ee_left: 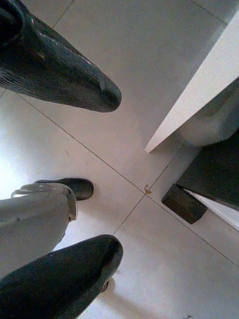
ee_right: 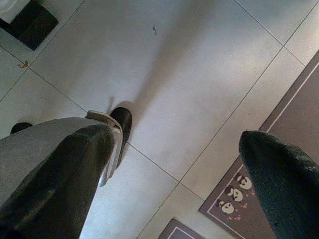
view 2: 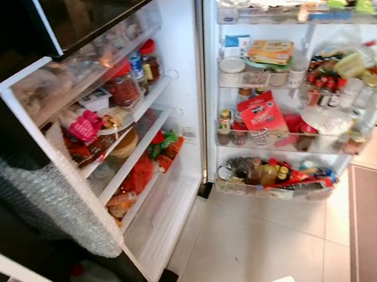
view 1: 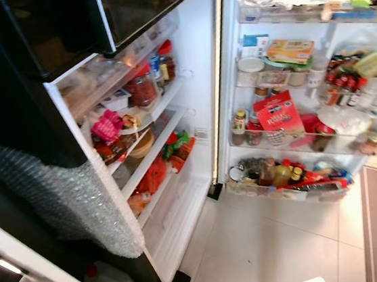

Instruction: Restocking fridge

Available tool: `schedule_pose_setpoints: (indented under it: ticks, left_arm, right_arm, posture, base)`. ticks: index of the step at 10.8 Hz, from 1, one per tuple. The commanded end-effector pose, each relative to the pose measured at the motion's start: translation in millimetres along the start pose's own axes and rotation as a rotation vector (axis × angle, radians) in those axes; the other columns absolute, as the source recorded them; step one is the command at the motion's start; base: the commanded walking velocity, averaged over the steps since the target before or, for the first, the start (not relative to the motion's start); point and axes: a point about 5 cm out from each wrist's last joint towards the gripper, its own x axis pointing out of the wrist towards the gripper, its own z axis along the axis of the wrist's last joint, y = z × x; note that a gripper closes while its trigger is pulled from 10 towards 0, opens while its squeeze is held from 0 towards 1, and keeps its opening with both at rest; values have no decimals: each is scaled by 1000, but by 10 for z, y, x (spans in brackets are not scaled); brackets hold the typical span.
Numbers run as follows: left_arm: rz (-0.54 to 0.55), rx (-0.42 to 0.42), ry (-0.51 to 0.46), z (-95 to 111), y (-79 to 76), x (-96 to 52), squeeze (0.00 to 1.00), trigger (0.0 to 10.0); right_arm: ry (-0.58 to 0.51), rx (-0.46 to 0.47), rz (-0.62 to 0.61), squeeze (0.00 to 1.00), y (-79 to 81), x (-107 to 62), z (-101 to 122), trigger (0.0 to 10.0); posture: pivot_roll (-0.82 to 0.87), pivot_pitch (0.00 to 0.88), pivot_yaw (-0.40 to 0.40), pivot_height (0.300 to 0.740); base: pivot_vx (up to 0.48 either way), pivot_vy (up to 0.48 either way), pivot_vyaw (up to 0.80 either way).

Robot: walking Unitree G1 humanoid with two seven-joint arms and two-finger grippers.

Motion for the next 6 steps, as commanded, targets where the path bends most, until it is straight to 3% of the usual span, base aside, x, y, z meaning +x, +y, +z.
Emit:
schedule_pose_setpoints:
  ticks: [1, 6]
  left_arm:
    - [4, 4, 33, -69, 23, -11, 0, 10000]
    - [5, 1, 30, -66, 31, -12, 0, 10000]
  right_arm:
    - [9, 29, -15, 0, -10, -10, -48, 10000]
    - [8, 50, -22, 0, -5, -10, -53, 10000]
  posture:
    - [-45, 14, 28, 740]
    - [-44, 22, 32, 740]
  base:
    - [0, 0, 0]
    - [0, 0, 0]
